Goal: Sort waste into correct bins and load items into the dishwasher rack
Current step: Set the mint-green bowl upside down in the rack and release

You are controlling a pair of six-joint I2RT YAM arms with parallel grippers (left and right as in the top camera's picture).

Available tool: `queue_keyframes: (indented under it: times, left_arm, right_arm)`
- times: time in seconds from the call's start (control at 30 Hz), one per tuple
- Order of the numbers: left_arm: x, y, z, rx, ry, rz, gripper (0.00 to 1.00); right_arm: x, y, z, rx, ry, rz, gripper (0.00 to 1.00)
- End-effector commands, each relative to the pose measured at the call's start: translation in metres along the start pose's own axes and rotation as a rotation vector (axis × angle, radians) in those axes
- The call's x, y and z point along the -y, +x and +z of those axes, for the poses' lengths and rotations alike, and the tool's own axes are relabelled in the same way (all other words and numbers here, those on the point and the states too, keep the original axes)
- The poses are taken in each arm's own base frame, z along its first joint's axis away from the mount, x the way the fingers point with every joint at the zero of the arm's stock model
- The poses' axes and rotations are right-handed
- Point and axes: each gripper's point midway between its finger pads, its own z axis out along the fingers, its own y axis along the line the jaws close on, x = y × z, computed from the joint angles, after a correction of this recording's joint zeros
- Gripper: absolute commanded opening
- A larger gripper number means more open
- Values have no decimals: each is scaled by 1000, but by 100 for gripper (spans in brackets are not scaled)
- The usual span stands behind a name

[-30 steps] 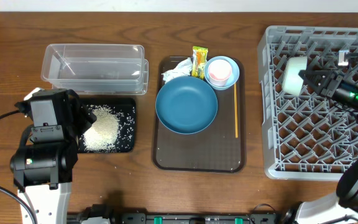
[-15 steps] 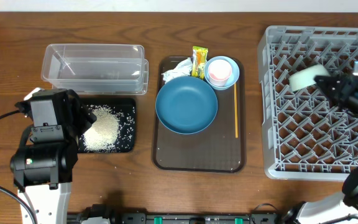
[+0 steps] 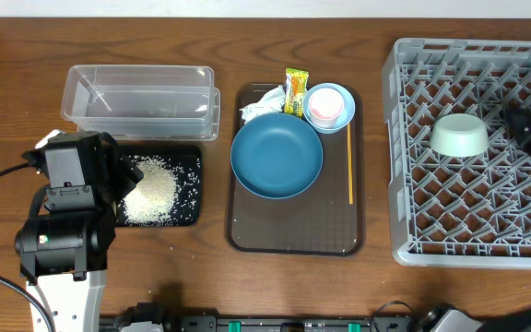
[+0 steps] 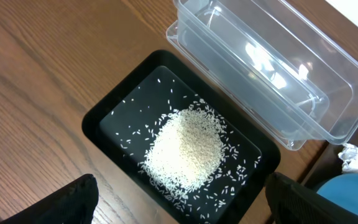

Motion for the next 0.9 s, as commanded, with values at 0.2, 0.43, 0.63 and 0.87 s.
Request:
queue_keyframes:
  times: [0.2,0.43,0.63,0.87]
  left_arm:
    - [-1,-4,-3,12,-1,0,88]
    - [-1,-4,-3,12,-2,0,88]
    - [-1,-4,-3,12,-2,0,88]
    - [-1,-4,-3,12,-1,0,88]
  right_arm:
    - [-11,-8,-4,89,239,-128,28]
    - [-3,5,60,17,338,-219,1]
    - [31,18,98,-25,487,-202,1]
    - [72,37,104,-98,630,-162,1]
